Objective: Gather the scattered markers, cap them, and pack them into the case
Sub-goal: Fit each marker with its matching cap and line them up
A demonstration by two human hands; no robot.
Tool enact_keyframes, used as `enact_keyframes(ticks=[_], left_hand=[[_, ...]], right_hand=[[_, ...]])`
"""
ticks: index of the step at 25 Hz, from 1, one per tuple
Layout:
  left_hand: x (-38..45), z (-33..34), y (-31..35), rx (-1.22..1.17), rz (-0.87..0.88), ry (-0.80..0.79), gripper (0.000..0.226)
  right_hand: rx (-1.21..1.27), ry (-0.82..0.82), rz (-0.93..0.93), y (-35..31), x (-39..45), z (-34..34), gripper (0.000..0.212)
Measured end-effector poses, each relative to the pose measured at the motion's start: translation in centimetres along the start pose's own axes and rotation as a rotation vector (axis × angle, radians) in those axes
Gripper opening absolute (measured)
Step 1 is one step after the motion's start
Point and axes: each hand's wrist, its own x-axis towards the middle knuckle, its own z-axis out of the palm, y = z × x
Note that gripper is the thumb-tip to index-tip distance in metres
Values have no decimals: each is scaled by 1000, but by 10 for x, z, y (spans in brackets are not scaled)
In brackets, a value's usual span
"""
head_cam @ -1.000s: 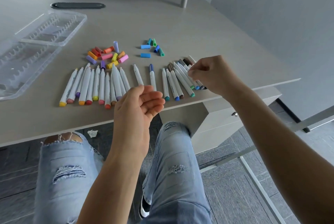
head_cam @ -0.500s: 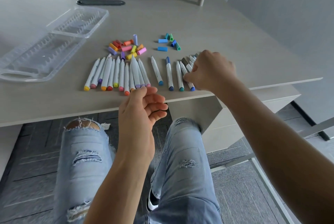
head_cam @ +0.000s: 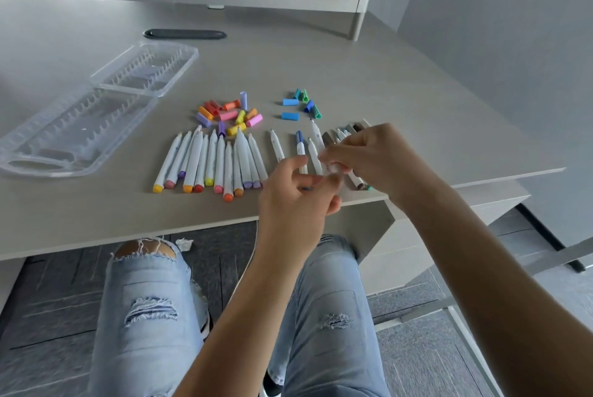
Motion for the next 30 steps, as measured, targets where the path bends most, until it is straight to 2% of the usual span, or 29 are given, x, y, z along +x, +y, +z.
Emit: enact_keyframes(ticks=[2,4,7,9,13,17,21,23,26,30], left_hand=[[8,8,5,-68,-51,-18,54],[14,10,11,-155,-86,-26,51],[21,5,17,-234,-139,-34,42],[24,0,20,-266,-156,-42,37],[28,-9,27,-297,-126,-49,30],[34,-16,26,-262,-105,-2,28],[37,-14,19,-186,-93,35,27],[38,-11,17,-192,-98,35,24],[39,-9,15,-187,-88,30,23],[37,-5,12,-178,-96,18,21]], right_hand=[[-8,-11,-19,-1,0,-1,26],[-52,7,-35,-2,16,-4,22],[-131,166,-95,0,67,-6,17],[-268,246,-126,2,110,-4,14],[-589,87,-91,-2,168,18,34],[-628,149,-150,-1,180,31,26],[-424,150,-162,-2,181,28,21],[-129,147,-142,-5,175,22,16],[459,-4,33,-10,155,10,19],[704,-199,146,-11,130,0,4]])
